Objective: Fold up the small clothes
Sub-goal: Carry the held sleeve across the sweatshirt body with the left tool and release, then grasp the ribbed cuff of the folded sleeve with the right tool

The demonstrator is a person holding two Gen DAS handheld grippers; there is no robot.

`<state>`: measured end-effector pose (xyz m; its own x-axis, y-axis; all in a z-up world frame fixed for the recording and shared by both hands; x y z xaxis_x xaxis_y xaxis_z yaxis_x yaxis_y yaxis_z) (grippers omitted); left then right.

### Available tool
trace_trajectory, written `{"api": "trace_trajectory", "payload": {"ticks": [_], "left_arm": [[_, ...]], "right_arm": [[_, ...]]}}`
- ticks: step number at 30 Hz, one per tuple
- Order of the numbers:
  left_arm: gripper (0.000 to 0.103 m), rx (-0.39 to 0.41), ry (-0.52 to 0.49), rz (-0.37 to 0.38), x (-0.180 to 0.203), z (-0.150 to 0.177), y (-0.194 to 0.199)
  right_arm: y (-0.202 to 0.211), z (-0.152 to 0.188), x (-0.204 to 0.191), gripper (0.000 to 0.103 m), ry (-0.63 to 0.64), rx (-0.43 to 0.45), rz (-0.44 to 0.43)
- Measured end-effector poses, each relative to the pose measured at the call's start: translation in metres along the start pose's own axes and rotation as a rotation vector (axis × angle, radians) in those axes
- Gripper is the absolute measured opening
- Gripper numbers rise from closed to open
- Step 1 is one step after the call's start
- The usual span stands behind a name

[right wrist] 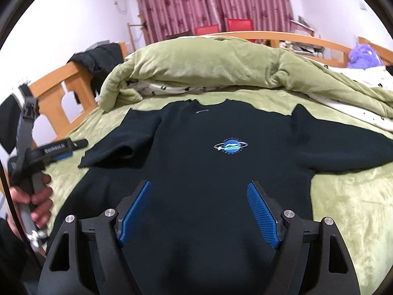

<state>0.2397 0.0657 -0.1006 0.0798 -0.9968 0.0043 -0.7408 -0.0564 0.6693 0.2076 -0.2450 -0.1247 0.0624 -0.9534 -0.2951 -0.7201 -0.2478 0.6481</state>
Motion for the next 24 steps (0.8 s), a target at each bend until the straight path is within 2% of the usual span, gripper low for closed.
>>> {"api": "trace_trajectory", "payload": {"ticks": [2,6,7,12,14,18,20,22,24], "left_arm": [[0.068,0.027,-0.018,-0.025,-0.013,-0.003,0.014],[0.074,0.08,-0.018,-0.043,-0.044,-0.005,0.036],[0.075,0.096,-0.013,-0.052,-0.053,-0.004,0.039],[0.075,0.059,0.06,-0.042,-0.095,-0.002,0.034],[0.075,0.043,0.07,-0.034,-0.107,-0.001,0.032],[0.075,0.059,0.003,-0.087,-0.125,0.002,0.035],[0.075,0.056,-0.012,-0.126,-0.134,0.005,0.037],[0.075,0.032,-0.004,-0.121,-0.14,0.008,0.036],[0.075,0.001,0.01,-0.08,-0.146,0.012,0.034]], "right_arm": [[-0.006,0.004,-0.007,0.072,0.018,-0.016,0.001],[-0.017,0.013,-0.029,0.045,0.063,-0.025,-0.001],[-0.018,0.015,-0.035,0.044,0.08,-0.028,-0.008],[-0.033,0.021,-0.071,0.045,0.169,-0.02,-0.025],[-0.042,0.019,-0.086,0.049,0.19,-0.031,-0.035],[-0.069,0.005,-0.122,0.062,0.273,-0.028,-0.037],[-0.085,-0.002,-0.137,0.062,0.306,-0.017,-0.024],[-0.107,-0.008,-0.147,0.062,0.32,-0.026,-0.01],[-0.125,-0.011,-0.153,0.062,0.322,-0.041,-0.01]]}}
Point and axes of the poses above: each gripper's, at about its wrist camera, not at the fingertips, and y roughly against the way its jaws point, x to its right, z to its underside, the point moved 3 cm from there along -y, roughly the way its jaws point, and after that the axes turned 10 degrees about -y, right-handed, at the moved point
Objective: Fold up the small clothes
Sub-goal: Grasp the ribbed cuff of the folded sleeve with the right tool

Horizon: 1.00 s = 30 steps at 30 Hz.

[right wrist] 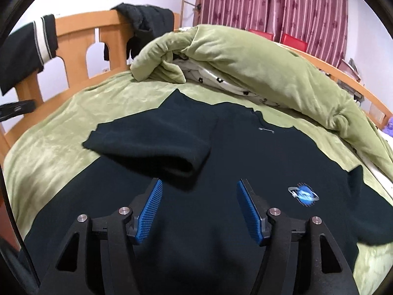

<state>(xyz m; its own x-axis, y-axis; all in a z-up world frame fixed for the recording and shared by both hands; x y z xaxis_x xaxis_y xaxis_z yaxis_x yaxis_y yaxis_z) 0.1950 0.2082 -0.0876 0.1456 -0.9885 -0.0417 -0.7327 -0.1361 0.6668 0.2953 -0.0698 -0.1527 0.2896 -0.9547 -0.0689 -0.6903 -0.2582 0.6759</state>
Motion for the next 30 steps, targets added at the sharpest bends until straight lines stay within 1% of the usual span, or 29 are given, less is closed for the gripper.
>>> {"api": "trace_trajectory", "payload": {"ticks": [2,6,8,11,13,15,18,20,22,23,25,26,27,28,29,30], "left_arm": [[0.075,-0.021,0.0,0.019,-0.004,0.004,-0.001],[0.075,-0.028,-0.012,0.015,-0.01,0.004,-0.005],[0.075,-0.036,0.012,0.028,-0.014,0.004,-0.008],[0.075,-0.057,0.069,0.065,-0.024,0.005,-0.012],[0.075,-0.07,0.115,0.086,-0.032,0.006,-0.013],[0.075,-0.075,0.149,0.085,-0.039,0.007,-0.014],[0.075,-0.081,0.173,0.094,-0.045,0.008,-0.015],[0.075,-0.088,0.178,0.102,-0.045,0.008,-0.016],[0.075,-0.096,0.177,0.114,-0.042,0.009,-0.017],[0.075,-0.099,0.173,0.118,-0.04,0.009,-0.017],[0.075,-0.099,0.161,0.121,-0.036,0.008,-0.016],[0.075,-0.099,0.155,0.122,-0.034,0.008,-0.015],[0.075,-0.097,0.149,0.124,-0.031,0.008,-0.014],[0.075,-0.097,0.143,0.124,-0.03,0.008,-0.014],[0.075,-0.096,0.138,0.124,-0.029,0.009,-0.013],[0.075,-0.095,0.132,0.123,-0.028,0.009,-0.012]], "right_arm": [[-0.017,-0.005,-0.006,0.062,0.01,-0.011,0.001],[-0.042,-0.015,-0.027,0.062,0.061,-0.006,-0.027],[-0.05,-0.02,-0.044,0.062,0.093,0.014,-0.056],[-0.063,-0.024,-0.07,0.062,0.127,0.011,-0.131],[-0.077,-0.021,-0.084,0.063,0.146,-0.008,-0.152],[-0.094,-0.011,-0.091,0.064,0.158,-0.065,-0.168],[-0.111,0.002,-0.096,0.067,0.18,-0.115,-0.152],[-0.116,0.007,-0.101,0.073,0.206,-0.137,-0.148],[-0.116,0.01,-0.106,0.08,0.235,-0.138,-0.144],[-0.116,0.01,-0.109,0.081,0.25,-0.136,-0.134],[-0.123,0.011,-0.115,0.081,0.275,-0.148,-0.084],[-0.125,0.009,-0.116,0.081,0.273,-0.146,-0.077],[-0.126,0.007,-0.118,0.078,0.267,-0.139,-0.072],[-0.128,0.004,-0.118,0.067,0.256,-0.13,-0.061],[-0.128,0.0,-0.118,0.061,0.247,-0.122,-0.047],[-0.128,-0.003,-0.118,0.05,0.239,-0.113,-0.04]]}}
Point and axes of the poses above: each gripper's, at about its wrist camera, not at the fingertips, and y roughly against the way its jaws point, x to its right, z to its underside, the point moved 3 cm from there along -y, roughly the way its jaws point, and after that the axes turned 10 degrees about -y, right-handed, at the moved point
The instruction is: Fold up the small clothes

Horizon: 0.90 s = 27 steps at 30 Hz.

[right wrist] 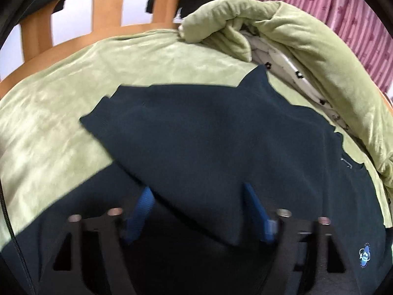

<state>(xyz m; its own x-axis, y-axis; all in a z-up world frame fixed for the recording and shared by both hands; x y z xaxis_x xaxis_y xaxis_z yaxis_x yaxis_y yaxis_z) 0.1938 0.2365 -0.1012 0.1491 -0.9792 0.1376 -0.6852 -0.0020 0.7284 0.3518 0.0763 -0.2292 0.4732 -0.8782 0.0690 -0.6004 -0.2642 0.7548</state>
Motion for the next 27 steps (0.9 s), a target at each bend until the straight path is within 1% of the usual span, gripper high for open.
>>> {"api": "trace_trajectory", "payload": {"ticks": [1,2,3,4,6,8,11,13,15,17,20,25,27], "left_arm": [[0.075,0.001,-0.005,-0.005,0.001,0.0,0.001],[0.075,0.003,-0.007,-0.01,0.001,0.0,0.001],[0.075,0.008,-0.008,-0.016,0.001,0.0,0.002],[0.075,0.012,-0.008,-0.021,0.001,-0.001,0.003],[0.075,0.017,-0.006,-0.029,0.0,-0.002,0.003],[0.075,0.018,-0.005,-0.034,0.001,-0.002,0.003],[0.075,0.014,-0.007,-0.038,0.004,-0.003,0.002],[0.075,0.015,-0.011,-0.043,0.005,-0.003,0.001],[0.075,0.016,-0.018,-0.052,0.009,-0.004,0.0],[0.075,0.014,-0.025,-0.059,0.012,-0.004,-0.001],[0.075,0.007,-0.035,-0.061,0.019,-0.005,-0.004],[0.075,-0.002,-0.066,-0.077,0.035,-0.006,-0.01],[0.075,-0.009,-0.082,-0.08,0.043,-0.006,-0.014]], "right_arm": [[0.001,-0.004,0.001,0.042,-0.01,0.014,-0.003],[0.002,-0.008,0.003,0.038,-0.021,0.023,-0.013],[0.003,-0.01,0.004,0.025,-0.028,0.03,-0.017],[0.005,-0.014,0.007,0.016,-0.044,0.038,-0.026],[0.014,-0.021,0.016,0.015,-0.101,0.051,-0.086],[0.031,-0.028,0.033,0.015,-0.194,0.088,-0.152],[0.056,-0.036,0.064,0.015,-0.307,0.151,-0.18],[0.071,-0.037,0.083,0.014,-0.367,0.184,-0.175],[0.089,-0.035,0.112,0.013,-0.456,0.225,-0.152],[0.102,-0.028,0.139,0.013,-0.527,0.249,-0.132],[0.117,-0.01,0.178,0.012,-0.613,0.259,-0.068],[0.12,0.029,0.233,0.013,-0.707,0.181,0.051],[0.115,0.049,0.252,0.014,-0.743,0.107,0.077]]}}
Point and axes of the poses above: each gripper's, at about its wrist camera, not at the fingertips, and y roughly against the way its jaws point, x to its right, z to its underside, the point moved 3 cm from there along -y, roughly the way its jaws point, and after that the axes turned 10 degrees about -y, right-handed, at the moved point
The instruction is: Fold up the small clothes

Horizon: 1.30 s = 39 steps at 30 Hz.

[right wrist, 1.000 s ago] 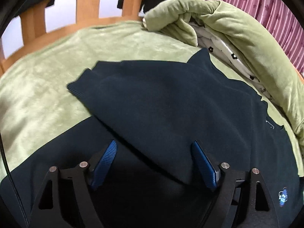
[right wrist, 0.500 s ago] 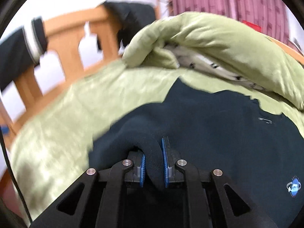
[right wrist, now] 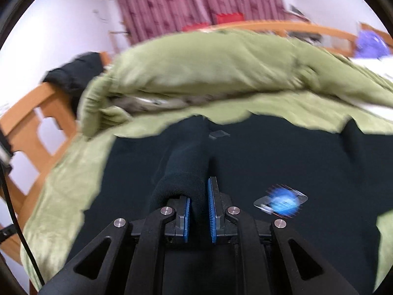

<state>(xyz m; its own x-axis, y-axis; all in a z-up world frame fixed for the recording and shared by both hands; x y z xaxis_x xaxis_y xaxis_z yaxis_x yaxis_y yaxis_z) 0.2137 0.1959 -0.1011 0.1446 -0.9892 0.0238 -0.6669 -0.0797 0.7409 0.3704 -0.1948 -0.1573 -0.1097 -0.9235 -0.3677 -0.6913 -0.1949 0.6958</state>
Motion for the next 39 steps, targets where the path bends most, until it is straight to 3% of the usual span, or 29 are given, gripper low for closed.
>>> {"api": "trace_trajectory", "payload": {"ticks": [2,5,11,15,21,26,30,34,39], "left_arm": [[0.075,-0.007,-0.019,-0.004,0.008,-0.001,-0.004],[0.075,-0.025,-0.051,-0.01,0.02,-0.001,-0.011],[0.075,-0.079,-0.085,-0.008,0.037,0.0,-0.029],[0.075,-0.101,-0.113,-0.013,0.048,0.002,-0.037],[0.075,-0.103,-0.13,-0.015,0.054,-0.001,-0.041],[0.075,-0.125,-0.097,0.039,0.054,-0.003,-0.045],[0.075,-0.133,-0.092,0.071,0.058,-0.004,-0.047],[0.075,-0.14,-0.099,0.09,0.063,-0.003,-0.046],[0.075,-0.132,-0.098,0.1,0.064,-0.004,-0.043]], "right_arm": [[-0.005,0.001,0.019,0.015,-0.014,-0.055,0.014],[-0.006,0.009,0.036,0.026,-0.013,-0.099,0.024],[0.009,0.024,0.05,0.036,0.055,-0.074,0.06],[0.019,0.026,0.045,0.047,0.104,-0.037,0.046],[0.007,0.036,0.006,0.067,0.231,-0.047,-0.062],[-0.019,0.049,-0.007,0.068,0.25,-0.119,-0.092],[-0.019,0.056,-0.028,0.072,0.299,-0.111,-0.114],[-0.035,0.064,-0.044,0.075,0.353,-0.134,-0.08],[-0.061,0.079,-0.053,0.075,0.43,-0.157,0.044]]}}
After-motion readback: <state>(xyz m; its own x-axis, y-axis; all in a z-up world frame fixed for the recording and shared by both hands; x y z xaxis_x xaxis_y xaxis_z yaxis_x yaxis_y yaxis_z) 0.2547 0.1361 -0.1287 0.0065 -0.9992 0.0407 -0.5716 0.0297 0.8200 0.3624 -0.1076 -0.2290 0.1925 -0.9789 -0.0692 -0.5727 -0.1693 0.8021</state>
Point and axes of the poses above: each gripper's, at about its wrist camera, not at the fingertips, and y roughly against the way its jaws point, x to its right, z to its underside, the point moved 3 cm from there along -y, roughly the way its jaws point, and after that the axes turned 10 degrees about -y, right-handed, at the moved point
